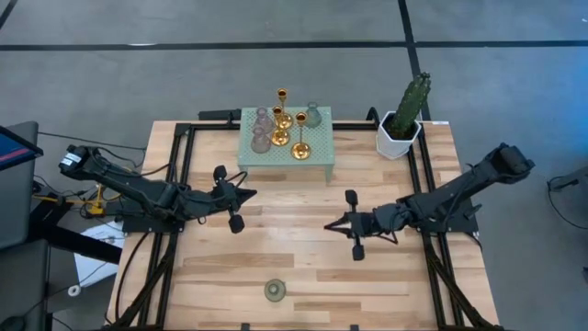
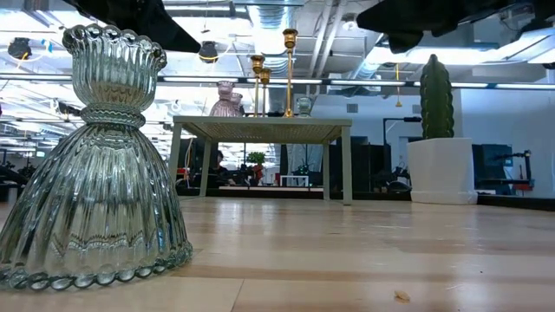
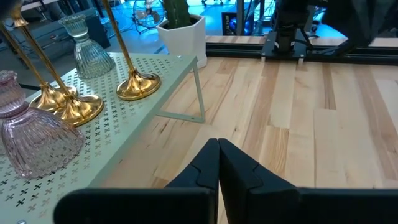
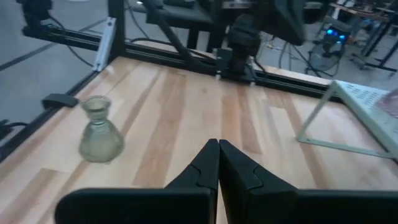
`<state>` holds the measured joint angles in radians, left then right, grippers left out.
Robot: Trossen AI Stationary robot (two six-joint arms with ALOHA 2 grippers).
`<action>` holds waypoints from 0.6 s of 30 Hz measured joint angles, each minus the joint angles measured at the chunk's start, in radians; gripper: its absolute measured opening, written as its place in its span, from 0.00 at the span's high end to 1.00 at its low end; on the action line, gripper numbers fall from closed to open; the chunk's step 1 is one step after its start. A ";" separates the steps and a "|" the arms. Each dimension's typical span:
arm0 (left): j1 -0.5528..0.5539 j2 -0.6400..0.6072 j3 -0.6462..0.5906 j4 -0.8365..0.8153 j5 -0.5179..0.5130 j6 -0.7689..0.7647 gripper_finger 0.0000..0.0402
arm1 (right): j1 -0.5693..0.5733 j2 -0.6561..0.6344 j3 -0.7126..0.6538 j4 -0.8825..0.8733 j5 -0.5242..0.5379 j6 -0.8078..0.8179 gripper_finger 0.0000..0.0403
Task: Pick & Place candle stick holders
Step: Put the green glass candle holder on the shelf
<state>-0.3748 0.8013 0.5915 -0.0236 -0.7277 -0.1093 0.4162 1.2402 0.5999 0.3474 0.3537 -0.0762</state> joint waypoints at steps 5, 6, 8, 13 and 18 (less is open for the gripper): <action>0.000 0.000 0.000 -0.001 0.000 0.000 0.98 | 0.035 0.010 0.000 0.002 0.015 0.040 1.00; 0.000 0.000 0.000 -0.002 0.000 0.000 0.99 | 0.042 0.010 0.000 0.001 0.018 0.045 1.00; 0.000 0.000 0.000 -0.002 0.000 0.000 0.99 | 0.057 0.010 0.000 0.000 0.023 0.051 1.00; 0.000 0.000 0.000 -0.002 0.021 0.000 0.99 | 0.097 0.010 0.000 0.000 0.092 0.051 1.00; 0.000 0.000 0.000 -0.002 0.052 0.000 0.99 | 0.120 0.010 0.000 0.003 0.098 0.051 1.00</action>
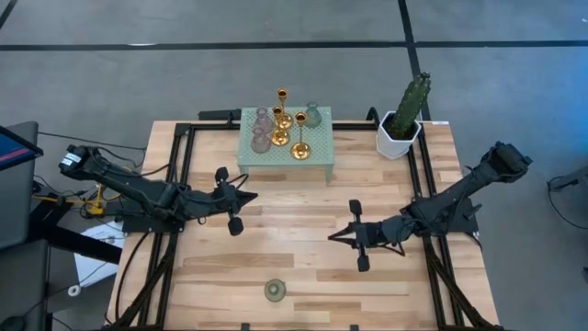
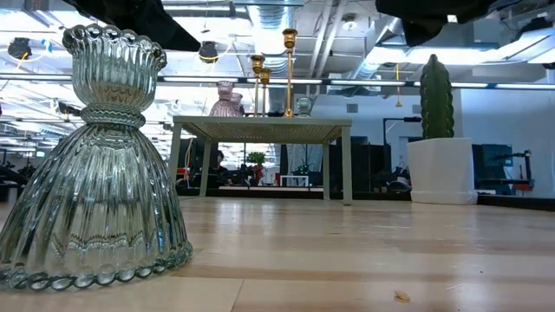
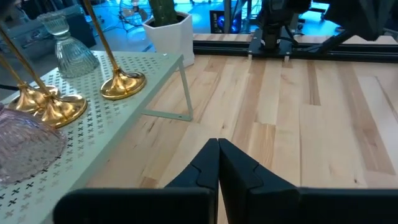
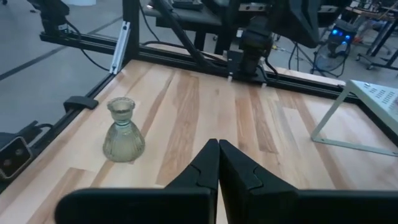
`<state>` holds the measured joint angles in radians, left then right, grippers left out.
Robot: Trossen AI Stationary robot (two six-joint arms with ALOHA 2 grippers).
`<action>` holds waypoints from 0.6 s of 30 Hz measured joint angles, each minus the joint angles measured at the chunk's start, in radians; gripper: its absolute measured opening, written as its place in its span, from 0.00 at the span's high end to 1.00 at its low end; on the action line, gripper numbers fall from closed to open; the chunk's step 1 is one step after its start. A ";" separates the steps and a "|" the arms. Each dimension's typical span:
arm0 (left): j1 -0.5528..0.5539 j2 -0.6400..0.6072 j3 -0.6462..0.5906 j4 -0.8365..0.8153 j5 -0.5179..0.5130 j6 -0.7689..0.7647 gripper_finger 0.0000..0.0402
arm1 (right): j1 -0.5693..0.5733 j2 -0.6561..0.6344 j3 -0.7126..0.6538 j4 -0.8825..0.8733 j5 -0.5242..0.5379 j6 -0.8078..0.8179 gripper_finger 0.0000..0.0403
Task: Pick & Place candle stick holders
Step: Put the green glass candle holder on the shelf
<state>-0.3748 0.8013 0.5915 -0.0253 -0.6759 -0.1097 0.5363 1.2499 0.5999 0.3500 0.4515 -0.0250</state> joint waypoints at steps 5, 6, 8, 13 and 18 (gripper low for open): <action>0.000 0.000 0.000 0.000 0.000 0.000 0.98 | 0.001 0.000 0.000 0.003 0.000 0.000 1.00; 0.000 0.000 0.000 0.000 0.000 0.000 0.98 | 0.001 0.000 0.000 0.003 0.000 0.000 1.00; 0.000 0.000 0.000 -0.001 0.000 0.000 0.98 | 0.001 0.000 0.000 0.003 0.000 0.000 1.00; 0.000 0.000 0.000 -0.002 0.000 0.000 0.98 | 0.001 0.000 0.000 0.003 0.000 0.000 1.00; 0.000 0.000 0.000 -0.002 0.000 0.000 0.98 | 0.001 0.000 0.000 0.003 0.020 -0.001 1.00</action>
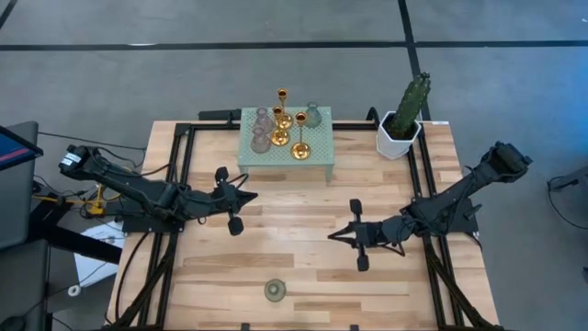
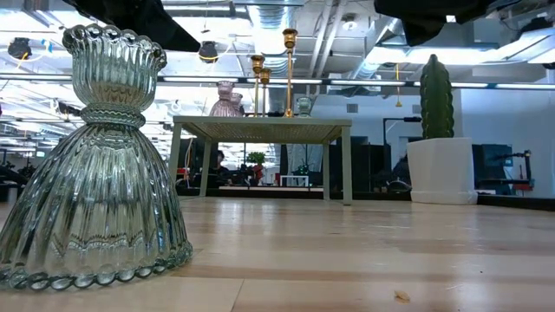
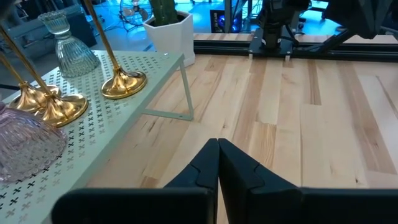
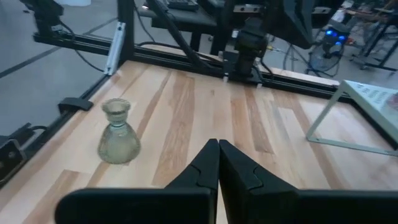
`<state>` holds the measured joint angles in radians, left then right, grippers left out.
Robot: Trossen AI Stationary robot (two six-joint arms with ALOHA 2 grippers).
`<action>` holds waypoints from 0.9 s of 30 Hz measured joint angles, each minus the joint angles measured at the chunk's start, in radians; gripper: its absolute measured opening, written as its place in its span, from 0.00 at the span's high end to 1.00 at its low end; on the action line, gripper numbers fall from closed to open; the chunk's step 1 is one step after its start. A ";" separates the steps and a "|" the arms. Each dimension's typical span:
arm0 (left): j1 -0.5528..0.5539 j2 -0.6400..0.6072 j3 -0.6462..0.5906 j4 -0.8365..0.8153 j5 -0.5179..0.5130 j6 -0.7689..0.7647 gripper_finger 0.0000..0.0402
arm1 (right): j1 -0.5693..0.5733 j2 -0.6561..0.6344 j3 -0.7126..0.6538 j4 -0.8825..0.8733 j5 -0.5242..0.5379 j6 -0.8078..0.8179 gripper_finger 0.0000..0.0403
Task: Pick & Place candle stick holders
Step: Put the green glass candle holder on the shelf
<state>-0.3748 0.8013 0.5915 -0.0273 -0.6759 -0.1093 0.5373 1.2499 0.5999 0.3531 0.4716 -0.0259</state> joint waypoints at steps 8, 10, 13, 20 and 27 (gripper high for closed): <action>0.006 0.000 0.000 -0.002 -0.009 0.053 0.98 | 0.000 -0.001 0.000 -0.004 0.026 -0.007 1.00; 0.006 0.000 0.000 -0.002 -0.011 0.053 0.98 | 0.003 -0.001 0.000 -0.015 0.026 0.001 1.00; 0.006 0.000 0.000 -0.002 -0.001 0.051 0.99 | 0.006 -0.001 0.000 -0.019 0.025 0.001 1.00; 0.006 0.000 -0.086 -0.001 0.029 -0.033 0.97 | 0.003 -0.001 0.000 -0.022 0.025 0.011 1.00; 0.002 -0.001 -0.215 0.047 0.083 -0.106 0.99 | -0.002 -0.001 0.000 -0.026 0.024 0.027 1.00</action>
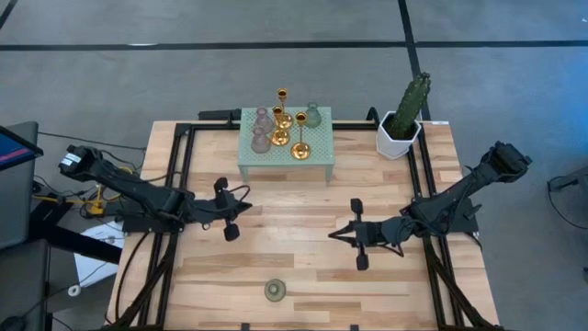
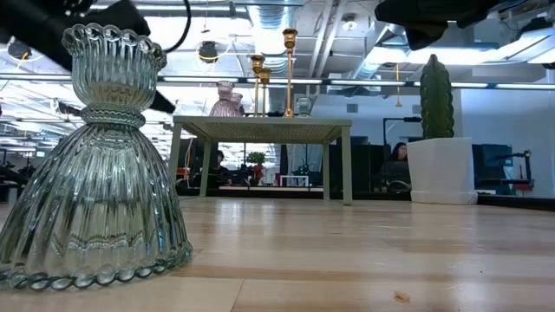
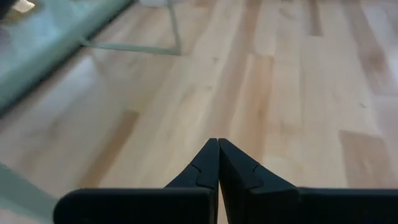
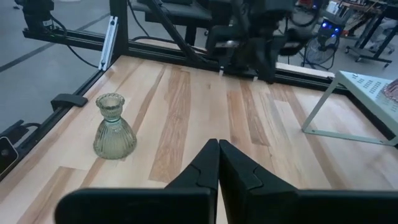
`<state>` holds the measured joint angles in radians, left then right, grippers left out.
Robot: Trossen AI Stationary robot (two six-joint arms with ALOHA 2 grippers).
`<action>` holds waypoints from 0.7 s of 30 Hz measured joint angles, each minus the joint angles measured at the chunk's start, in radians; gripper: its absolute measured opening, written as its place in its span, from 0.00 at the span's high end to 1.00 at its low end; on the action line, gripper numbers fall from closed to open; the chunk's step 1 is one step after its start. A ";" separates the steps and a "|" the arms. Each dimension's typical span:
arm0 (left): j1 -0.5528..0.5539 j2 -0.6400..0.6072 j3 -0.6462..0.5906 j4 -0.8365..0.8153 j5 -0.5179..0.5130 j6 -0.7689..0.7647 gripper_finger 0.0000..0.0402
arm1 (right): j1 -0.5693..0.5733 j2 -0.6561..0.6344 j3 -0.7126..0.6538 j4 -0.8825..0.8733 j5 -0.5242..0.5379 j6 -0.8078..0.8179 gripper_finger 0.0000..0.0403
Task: Pick & Place candle stick holders
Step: Put the green glass candle holder on the shelf
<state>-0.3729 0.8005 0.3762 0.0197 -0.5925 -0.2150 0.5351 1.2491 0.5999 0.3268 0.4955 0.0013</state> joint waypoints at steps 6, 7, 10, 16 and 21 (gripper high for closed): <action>0.000 0.000 -0.095 0.156 0.154 0.005 0.99 | -0.026 0.000 0.000 0.007 0.000 0.000 1.00; 0.000 0.000 -0.110 0.184 0.185 0.013 0.99 | -0.031 0.000 0.000 0.007 0.000 0.000 1.00; 0.000 0.000 -0.150 0.252 0.307 0.024 0.99 | -0.043 0.000 0.000 0.007 0.000 0.000 1.00; -0.001 0.022 -0.204 0.386 0.493 0.026 0.99 | -0.054 0.000 0.000 0.001 -0.001 -0.002 1.00; -0.005 0.108 -0.214 0.502 0.525 0.027 0.99 | -0.054 0.000 0.000 -0.002 -0.001 -0.008 1.00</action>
<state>-0.3776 0.9083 0.1626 0.5220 -0.0677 -0.1883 0.4816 1.2491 0.5999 0.3247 0.4950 -0.0063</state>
